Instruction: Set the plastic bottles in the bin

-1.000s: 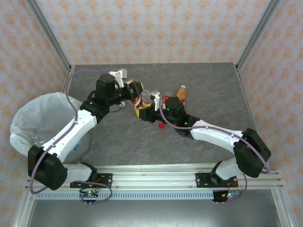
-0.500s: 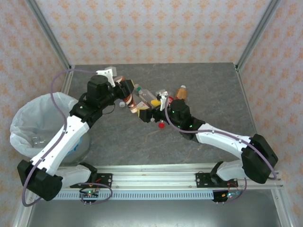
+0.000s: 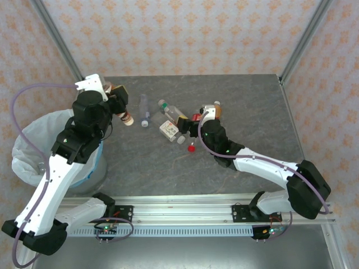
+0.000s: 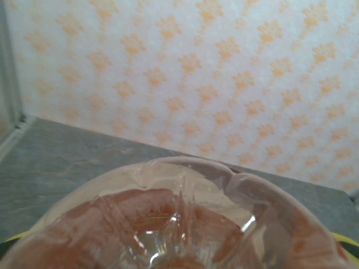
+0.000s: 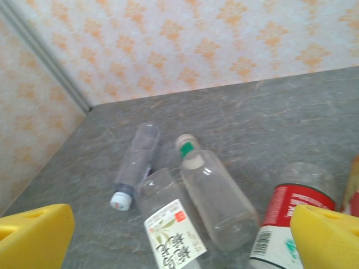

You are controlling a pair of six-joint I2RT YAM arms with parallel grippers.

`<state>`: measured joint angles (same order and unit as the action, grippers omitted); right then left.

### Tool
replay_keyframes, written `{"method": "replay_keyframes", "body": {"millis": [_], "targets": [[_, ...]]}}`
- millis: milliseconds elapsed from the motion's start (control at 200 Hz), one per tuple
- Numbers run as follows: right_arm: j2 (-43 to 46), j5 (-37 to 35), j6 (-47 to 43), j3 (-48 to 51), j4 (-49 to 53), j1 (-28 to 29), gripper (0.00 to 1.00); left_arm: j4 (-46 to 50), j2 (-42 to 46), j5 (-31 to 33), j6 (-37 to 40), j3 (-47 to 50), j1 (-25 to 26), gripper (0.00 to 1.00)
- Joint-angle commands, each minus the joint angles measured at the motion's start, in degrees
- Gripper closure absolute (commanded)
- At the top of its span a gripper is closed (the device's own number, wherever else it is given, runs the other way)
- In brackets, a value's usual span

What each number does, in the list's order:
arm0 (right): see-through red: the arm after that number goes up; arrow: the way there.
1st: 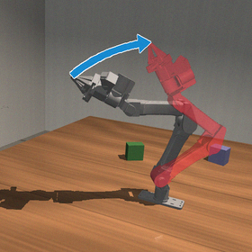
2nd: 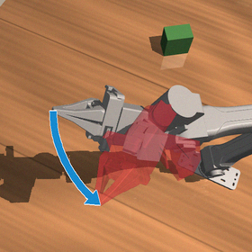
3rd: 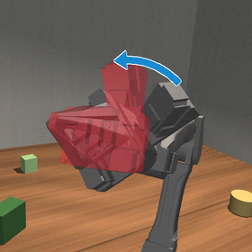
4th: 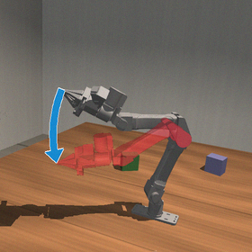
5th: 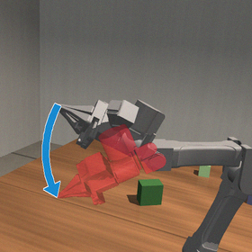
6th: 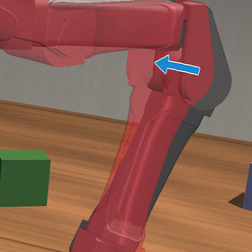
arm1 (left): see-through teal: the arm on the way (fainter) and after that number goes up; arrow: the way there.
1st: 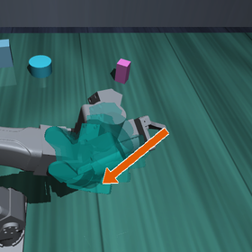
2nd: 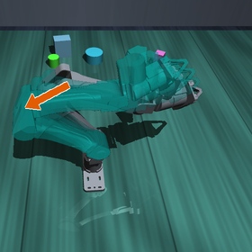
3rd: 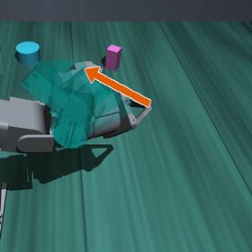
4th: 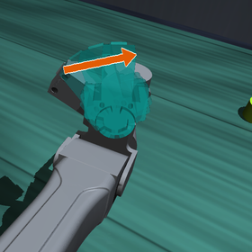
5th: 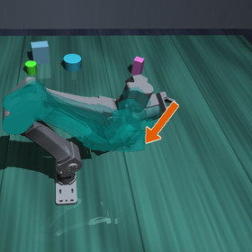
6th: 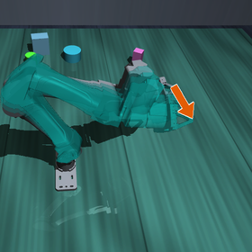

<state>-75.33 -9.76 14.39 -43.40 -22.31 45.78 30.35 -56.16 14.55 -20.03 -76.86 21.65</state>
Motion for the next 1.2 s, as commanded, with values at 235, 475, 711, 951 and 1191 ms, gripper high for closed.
{"method": "replay_keyframes", "body": {"millis": [235, 475, 711, 951, 1191], "targets": [[1.6, -6.2, 3.0, 1.7, -0.2, -1.0, 0.01, 9.6, 4.5, 22.9, 7.2, -4.4, -0.1, 0.56], [0.1, -5.3, 3.4, 1.4, -1.0, -1.8, 0.01, 14.7, 5.9, 35.3, 9.7, -4.9, -0.2, 0.56], [-1.3, -3.6, 3.5, 0.0, -1.2, -2.3, 0.01, 16.9, 8.6, 47.8, 10.3, -2.7, -0.9, 0.56], [-1.8, -2.5, 3.6, -0.6, -1.1, -2.4, 0.01, 21.5, 10.4, 46.7, 3.3, -0.1, -9.8, 0.56], [-1.6, -1.9, 4.3, -0.5, -0.5, -2.4, 0.01, 23.0, 10.0, 31.5, -1.8, 2.3, -23.2, 0.55]]}}
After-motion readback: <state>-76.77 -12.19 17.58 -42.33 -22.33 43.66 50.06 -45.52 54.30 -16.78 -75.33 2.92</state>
